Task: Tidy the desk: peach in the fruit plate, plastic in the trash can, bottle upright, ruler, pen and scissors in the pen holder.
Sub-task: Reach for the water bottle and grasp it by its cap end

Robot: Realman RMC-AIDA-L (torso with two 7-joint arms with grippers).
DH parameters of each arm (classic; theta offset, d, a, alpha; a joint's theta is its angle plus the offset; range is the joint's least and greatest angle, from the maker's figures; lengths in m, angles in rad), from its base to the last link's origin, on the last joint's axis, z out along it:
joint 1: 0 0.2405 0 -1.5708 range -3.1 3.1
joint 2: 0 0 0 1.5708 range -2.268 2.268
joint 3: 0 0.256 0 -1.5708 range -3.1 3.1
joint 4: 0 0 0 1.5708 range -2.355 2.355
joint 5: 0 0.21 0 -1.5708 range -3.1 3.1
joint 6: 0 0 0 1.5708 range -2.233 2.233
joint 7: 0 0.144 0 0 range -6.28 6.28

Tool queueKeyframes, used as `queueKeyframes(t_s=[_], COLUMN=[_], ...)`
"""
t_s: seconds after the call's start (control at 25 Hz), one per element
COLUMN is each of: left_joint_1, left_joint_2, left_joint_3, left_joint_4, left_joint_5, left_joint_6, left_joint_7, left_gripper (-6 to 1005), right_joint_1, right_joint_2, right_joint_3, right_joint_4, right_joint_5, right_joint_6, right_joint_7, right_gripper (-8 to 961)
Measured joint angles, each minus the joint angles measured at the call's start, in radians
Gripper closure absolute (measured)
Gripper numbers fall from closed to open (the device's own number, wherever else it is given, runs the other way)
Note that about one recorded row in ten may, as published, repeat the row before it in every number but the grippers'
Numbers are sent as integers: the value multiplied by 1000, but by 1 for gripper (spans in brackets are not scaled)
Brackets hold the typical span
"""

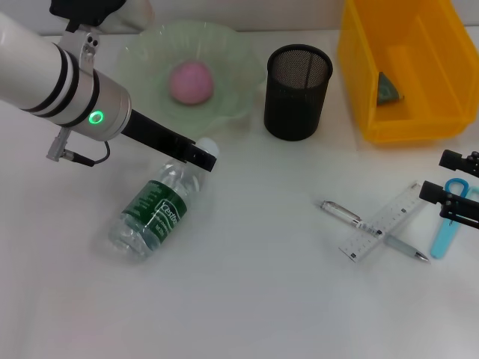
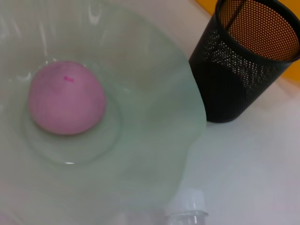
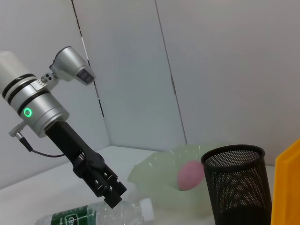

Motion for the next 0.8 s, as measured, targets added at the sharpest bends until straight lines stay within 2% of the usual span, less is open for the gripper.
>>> queueKeyframes(t_s=[0.28,0.8], left_joint_1=[-10,-31], left_joint_2=[0,-2], left_joint_3=[6,73], left_joint_4=[-55,-114], left_joint_5=[6,2], left_joint_6=[-54,-129], left_joint_7=[0,-1], left_gripper=[202,214], right_joint_1=[2,10], right_joint_2=[4,10], right_joint_3=[1,0], right_joint_4=[1,9], right_joint_5=[-7,-9], right_joint_6=[3,36], right_joint_7=[-3,-5], right_gripper=[206,206])
